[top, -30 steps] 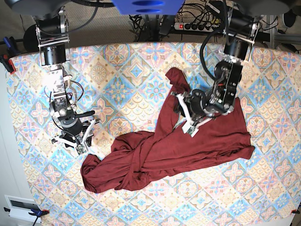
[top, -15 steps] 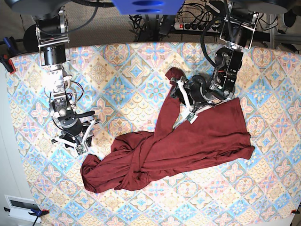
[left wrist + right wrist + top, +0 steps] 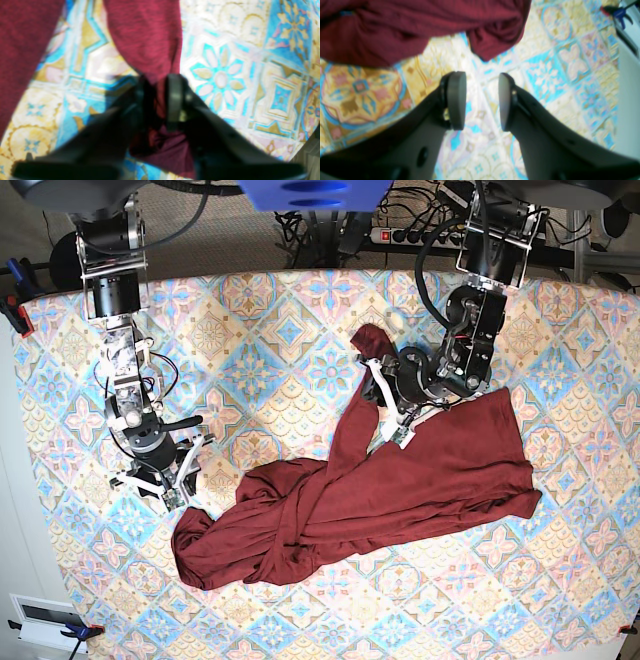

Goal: Layout the t-shirt on the table in an organized manner, then fold the t-shirt properly
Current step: 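Drag the grasped fabric with the left gripper away from the right gripper, then release the fabric and raise the left gripper back over the shirt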

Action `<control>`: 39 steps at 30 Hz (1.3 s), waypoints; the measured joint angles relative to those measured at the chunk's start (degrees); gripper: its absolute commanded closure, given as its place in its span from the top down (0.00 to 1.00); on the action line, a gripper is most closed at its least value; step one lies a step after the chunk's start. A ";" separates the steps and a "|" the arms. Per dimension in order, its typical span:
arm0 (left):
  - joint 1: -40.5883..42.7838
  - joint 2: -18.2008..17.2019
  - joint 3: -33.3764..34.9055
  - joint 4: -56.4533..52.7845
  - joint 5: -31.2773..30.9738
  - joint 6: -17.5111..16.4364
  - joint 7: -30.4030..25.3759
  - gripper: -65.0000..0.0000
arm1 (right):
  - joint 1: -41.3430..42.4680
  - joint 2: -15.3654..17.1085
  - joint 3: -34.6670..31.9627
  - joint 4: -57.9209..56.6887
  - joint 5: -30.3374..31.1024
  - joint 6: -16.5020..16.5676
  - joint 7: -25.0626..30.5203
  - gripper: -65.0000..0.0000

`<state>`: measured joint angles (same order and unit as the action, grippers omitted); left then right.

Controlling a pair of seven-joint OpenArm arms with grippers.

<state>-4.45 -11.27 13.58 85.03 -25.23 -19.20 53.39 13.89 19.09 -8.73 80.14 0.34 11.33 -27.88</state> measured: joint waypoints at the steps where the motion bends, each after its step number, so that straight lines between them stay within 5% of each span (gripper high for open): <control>1: -0.24 0.00 -0.04 -0.07 -0.04 0.15 0.04 0.03 | 0.15 -0.02 0.00 0.52 0.00 0.00 0.28 0.31; 15: -6.38 0.28 -17.88 -0.42 -4.17 -0.48 3.34 0.00 | 0.11 0.00 0.00 1.14 0.00 0.02 0.31 0.31; 22: -13.77 -3.50 -24.30 -2.12 -5.84 -0.61 2.93 0.00 | -0.63 0.09 0.02 2.60 -0.07 0.00 0.33 0.31; 27: -25.77 -8.00 -30.03 -13.51 -5.44 -0.68 2.51 0.00 | -1.31 -0.02 -0.07 3.15 0.02 0.02 -0.24 0.31; 39: -44.54 -22.80 -30.10 -35.78 -4.02 1.25 -16.17 0.01 | -3.65 -0.04 0.00 6.36 0.02 -0.02 0.44 0.31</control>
<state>-48.99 -34.06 -16.51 49.25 -29.26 -17.96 37.21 10.24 19.05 -8.73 86.50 0.36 11.31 -27.44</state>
